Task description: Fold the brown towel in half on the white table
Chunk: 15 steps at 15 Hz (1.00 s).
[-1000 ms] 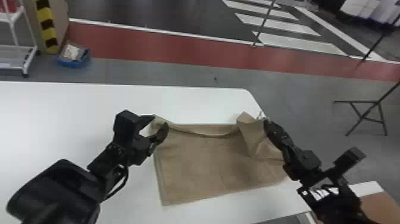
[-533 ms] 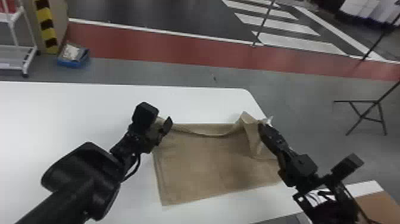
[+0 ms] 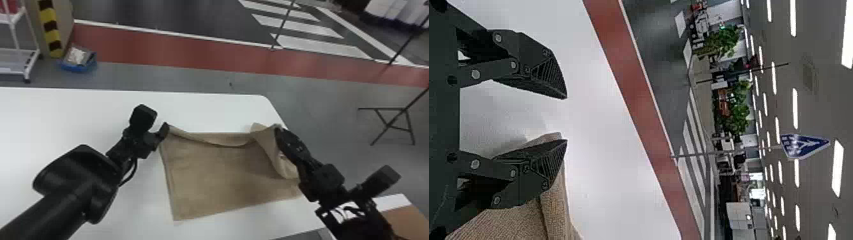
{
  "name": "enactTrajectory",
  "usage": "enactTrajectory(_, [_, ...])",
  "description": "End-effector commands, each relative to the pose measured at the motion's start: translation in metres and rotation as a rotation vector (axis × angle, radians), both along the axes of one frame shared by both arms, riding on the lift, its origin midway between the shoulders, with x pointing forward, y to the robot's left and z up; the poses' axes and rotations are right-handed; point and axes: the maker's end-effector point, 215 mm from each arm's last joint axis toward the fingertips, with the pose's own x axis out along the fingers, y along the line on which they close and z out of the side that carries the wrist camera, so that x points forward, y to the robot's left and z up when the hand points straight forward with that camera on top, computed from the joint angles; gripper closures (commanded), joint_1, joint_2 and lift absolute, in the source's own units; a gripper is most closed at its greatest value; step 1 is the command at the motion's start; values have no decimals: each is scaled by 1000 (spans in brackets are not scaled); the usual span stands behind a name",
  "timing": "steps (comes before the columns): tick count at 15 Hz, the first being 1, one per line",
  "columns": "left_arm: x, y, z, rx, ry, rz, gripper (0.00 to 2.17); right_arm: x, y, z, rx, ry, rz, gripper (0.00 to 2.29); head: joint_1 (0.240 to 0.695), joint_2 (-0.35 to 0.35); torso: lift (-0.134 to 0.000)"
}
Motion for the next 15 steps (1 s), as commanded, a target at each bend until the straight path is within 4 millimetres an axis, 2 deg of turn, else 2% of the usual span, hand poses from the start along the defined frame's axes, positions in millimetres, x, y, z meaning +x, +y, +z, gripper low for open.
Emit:
enactTrajectory(1, [-2, -4, -2, -36, 33, -12, 680, 0, 3, -1, -4, 2, 3, 1116, 695, -350, -123])
enactTrajectory(3, [-4, -11, -1, -52, 57, -46, 680, -1, 1, -2, -2, 4, 0, 1116, 695, -350, -123])
enactTrajectory(6, [-9, -12, -12, -60, 108, -56, 680, -4, -6, -3, -7, 8, -13, 1116, 695, -350, -123])
enactTrajectory(10, [-6, -2, -24, -14, 119, -51, 680, -6, -8, -4, -5, 6, -18, 1116, 695, -350, -123])
enactTrajectory(15, [-8, -1, -29, 3, 130, -51, 684, -5, -6, -3, -3, 4, -15, 1116, 695, -350, -123])
